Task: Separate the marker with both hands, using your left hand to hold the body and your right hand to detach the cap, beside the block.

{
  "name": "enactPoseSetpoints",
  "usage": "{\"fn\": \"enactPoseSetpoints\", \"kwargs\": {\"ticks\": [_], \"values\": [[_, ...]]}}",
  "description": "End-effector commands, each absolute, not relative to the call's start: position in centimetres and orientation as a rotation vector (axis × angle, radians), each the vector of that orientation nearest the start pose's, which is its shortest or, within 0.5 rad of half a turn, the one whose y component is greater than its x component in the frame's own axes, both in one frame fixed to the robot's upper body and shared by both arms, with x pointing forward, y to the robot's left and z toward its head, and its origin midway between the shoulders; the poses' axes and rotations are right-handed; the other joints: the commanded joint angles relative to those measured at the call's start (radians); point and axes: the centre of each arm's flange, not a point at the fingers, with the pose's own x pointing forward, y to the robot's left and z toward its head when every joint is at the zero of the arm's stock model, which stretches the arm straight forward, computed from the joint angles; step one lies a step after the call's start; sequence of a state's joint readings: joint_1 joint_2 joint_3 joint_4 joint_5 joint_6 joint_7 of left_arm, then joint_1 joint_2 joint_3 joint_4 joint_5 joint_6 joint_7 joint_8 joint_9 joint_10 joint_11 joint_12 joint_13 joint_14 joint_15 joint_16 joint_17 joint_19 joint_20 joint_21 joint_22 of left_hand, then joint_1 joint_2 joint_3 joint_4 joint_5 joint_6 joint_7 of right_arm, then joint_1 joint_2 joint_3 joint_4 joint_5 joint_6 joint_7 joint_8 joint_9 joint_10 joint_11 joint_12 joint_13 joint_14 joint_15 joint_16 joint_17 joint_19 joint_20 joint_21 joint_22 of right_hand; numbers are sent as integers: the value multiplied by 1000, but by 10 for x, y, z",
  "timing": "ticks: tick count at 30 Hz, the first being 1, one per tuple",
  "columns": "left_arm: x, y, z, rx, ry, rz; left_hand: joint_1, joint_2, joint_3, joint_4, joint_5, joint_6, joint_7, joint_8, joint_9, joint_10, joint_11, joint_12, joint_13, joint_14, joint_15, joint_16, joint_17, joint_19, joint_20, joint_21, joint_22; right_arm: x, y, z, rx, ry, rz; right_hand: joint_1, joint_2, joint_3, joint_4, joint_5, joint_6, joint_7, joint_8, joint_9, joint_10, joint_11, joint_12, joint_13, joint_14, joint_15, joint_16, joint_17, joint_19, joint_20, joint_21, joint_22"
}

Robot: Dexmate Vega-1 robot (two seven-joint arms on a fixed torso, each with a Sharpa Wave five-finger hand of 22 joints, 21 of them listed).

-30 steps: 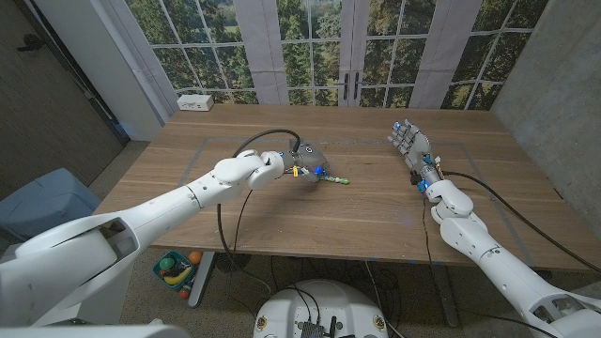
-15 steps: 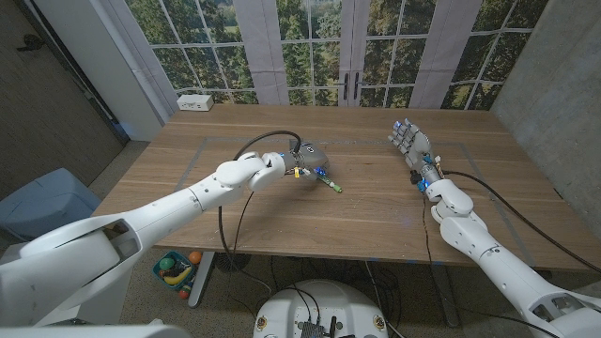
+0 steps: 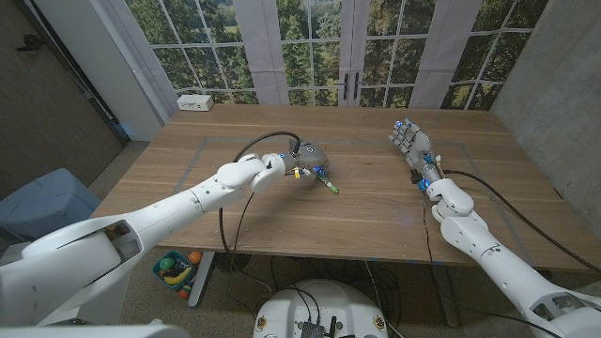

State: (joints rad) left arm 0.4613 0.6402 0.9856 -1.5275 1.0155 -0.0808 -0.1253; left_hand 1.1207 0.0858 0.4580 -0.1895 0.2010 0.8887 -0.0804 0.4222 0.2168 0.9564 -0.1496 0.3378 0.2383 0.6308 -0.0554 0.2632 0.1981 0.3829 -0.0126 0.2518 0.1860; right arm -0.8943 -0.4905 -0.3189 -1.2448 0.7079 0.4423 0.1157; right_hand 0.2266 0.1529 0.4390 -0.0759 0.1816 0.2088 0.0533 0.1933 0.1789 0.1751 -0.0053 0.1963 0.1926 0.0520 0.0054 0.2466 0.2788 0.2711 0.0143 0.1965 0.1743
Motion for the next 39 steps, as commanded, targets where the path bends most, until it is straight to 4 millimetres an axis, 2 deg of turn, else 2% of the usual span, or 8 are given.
{"fn": "enactPoseSetpoints", "kwargs": {"ticks": [1, 7, 20, 30, 39], "values": [[628, 89, -8, 1967, -814, -259, 48, 25, -10, 0, 10, 52, 30, 13, 22, 144, -63, 48, 76, 15, -182, 9, 5, 4, -3, 3, 3, 637, -314, -44, 101, -684, 205, -9, 2, 1, -2, 4, 5, -4, 1, 5, 6, -1, 3, 6, 9, 1, 6, -1, 4, 5, 7, 3], [627, 91, -1, 1942, -815, -235, 58, 13, -17, -1, 16, 72, 37, 20, 19, 153, -60, 52, 83, 21, -183, 9, 5, 5, -6, 3, 2, 635, -314, -42, 85, -685, 195, 1, 4, 7, -10, 6, 6, -7, 1, 4, 7, -1, 3, 6, 10, 0, 5, -3, 3, 6, 6, 2], [624, 94, 17, 1847, -841, -154, 69, 9, -22, 1, 25, 78, 43, 20, 16, 160, -59, 55, 91, 33, -183, 11, 7, 7, -5, 2, 2, 628, -314, -38, 38, -692, 165, 43, 5, 29, -44, 16, 13, -9, 4, 4, 16, -6, 5, 5, 14, -5, 0, -14, 6, 4, 6, 2], [622, 97, 29, 1764, -845, -98, 75, 7, -25, 2, 30, 80, 43, 19, 14, 164, -58, 57, 96, 39, -183, 12, 8, 8, -6, 2, 3, 622, -315, -35, -8, -696, 141, 91, -6, 48, -83, 27, 28, 2, 9, 4, 36, -4, 10, 5, 39, 0, 4, -23, 25, 5, 11, 2], [619, 100, 40, 1678, -866, -47, 79, 5, -28, 3, 34, 80, 43, 18, 13, 165, -56, 58, 100, 45, -183, 13, 9, 9, -5, 2, 3, 617, -313, -30, -49, -710, 130, 109, -12, 53, -93, 31, 39, 4, 13, 5, 48, 4, 13, 6, 52, 5, 8, -25, 34, 9, 14, 2]]}}
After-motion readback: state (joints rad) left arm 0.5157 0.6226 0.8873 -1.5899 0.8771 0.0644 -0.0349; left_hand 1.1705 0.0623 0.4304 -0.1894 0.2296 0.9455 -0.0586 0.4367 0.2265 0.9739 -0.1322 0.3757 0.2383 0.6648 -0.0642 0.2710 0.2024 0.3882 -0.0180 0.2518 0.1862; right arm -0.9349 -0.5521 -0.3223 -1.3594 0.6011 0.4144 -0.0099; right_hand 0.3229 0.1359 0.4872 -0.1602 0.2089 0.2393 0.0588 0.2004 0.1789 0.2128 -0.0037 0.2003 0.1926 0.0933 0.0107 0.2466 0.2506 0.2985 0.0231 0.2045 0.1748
